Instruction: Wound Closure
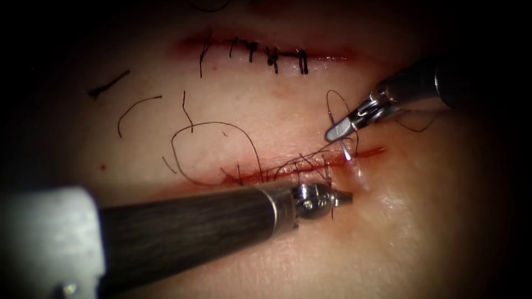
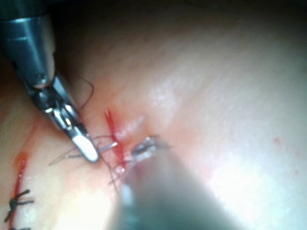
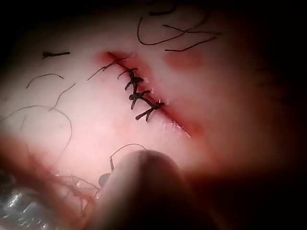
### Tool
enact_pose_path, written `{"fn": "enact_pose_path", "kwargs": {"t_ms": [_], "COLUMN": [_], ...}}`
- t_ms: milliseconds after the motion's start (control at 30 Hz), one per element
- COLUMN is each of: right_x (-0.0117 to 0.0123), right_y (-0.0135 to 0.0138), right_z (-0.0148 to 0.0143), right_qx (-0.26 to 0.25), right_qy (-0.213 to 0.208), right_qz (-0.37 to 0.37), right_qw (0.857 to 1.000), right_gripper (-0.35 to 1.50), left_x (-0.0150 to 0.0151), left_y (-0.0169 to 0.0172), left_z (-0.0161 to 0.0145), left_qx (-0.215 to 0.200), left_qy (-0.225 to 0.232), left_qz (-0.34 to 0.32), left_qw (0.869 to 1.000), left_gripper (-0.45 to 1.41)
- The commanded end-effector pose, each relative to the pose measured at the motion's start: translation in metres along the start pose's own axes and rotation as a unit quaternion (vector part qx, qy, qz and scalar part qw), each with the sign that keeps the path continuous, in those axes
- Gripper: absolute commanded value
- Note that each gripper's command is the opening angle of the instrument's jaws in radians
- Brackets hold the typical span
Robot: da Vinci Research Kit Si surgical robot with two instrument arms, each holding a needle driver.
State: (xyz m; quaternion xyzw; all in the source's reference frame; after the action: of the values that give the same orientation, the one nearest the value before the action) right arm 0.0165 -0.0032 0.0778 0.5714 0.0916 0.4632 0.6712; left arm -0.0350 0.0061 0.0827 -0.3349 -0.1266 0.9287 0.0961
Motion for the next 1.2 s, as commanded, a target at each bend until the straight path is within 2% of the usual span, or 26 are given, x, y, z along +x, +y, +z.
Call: {"fn": "enact_pose_path", "kwargs": {"t_ms": [33,400,567,633,667,700,733,767,800,933,1067,1200], "right_x": [0.0003,-0.0014,-0.0018,-0.0018,-0.0018,-0.0018,-0.0017,-0.0016,-0.0015,-0.0009,0.0003,0.0009], "right_y": [0.0005,0.001,0.0009,0.0009,0.0009,0.0009,0.0009,0.0009,0.0009,0.001,0.001,0.0009], "right_z": [0.0008,0.0012,0.0013,0.0013,0.0013,0.0012,0.0012,0.0012,0.0012,0.0008,-0.0002,-0.0009], "right_qx": [0.003,0.022,0.031,0.049,0.056,0.062,0.065,0.067,0.068,0.052,0.041,0.025], "right_qy": [-0.004,-0.026,-0.029,-0.014,-0.004,0.006,0.021,0.031,0.041,0.074,0.082,0.097], "right_qz": [0.018,0.105,0.118,0.104,0.085,0.064,0.038,0.023,0.012,-0.069,-0.158,-0.21], "right_qw": [1.0,0.994,0.992,0.993,0.995,0.996,0.997,0.997,0.997,0.993,0.983,0.973], "right_gripper": [-0.35,-0.35,-0.35,-0.35,-0.15,0.17,0.57,0.83,0.99,1.14,1.11,1.06], "left_x": [0.0,0.0,0.0,0.0,0.0,0.0,0.0,0.0,0.0,0.0001,0.0001,0.0001], "left_y": [0.0002,0.0002,0.0002,0.0002,0.0002,0.0002,0.0002,0.0002,0.0002,0.0002,0.0003,0.0003], "left_z": [0.0009,0.0008,0.0008,0.0008,0.0008,0.0008,0.0008,0.0008,0.0008,0.0008,0.0008,0.0008], "left_qx": [-0.001,-0.001,-0.001,-0.001,-0.001,-0.001,-0.001,-0.001,-0.001,-0.001,-0.002,-0.002], "left_qy": [0.0,0.001,0.0,0.0,0.0,0.0,0.0,0.0,0.0,0.0,-0.001,-0.001], "left_qz": [0.0,0.0,0.0,0.0,0.0,0.0,0.0,0.0,0.0,0.0,0.0,0.0], "left_qw": [1.0,1.0,1.0,1.0,1.0,1.0,1.0,1.0,1.0,1.0,1.0,1.0], "left_gripper": [-0.35,-0.36,-0.36,-0.36,-0.36,-0.36,-0.36,-0.36,-0.36,-0.36,-0.36,-0.36]}}
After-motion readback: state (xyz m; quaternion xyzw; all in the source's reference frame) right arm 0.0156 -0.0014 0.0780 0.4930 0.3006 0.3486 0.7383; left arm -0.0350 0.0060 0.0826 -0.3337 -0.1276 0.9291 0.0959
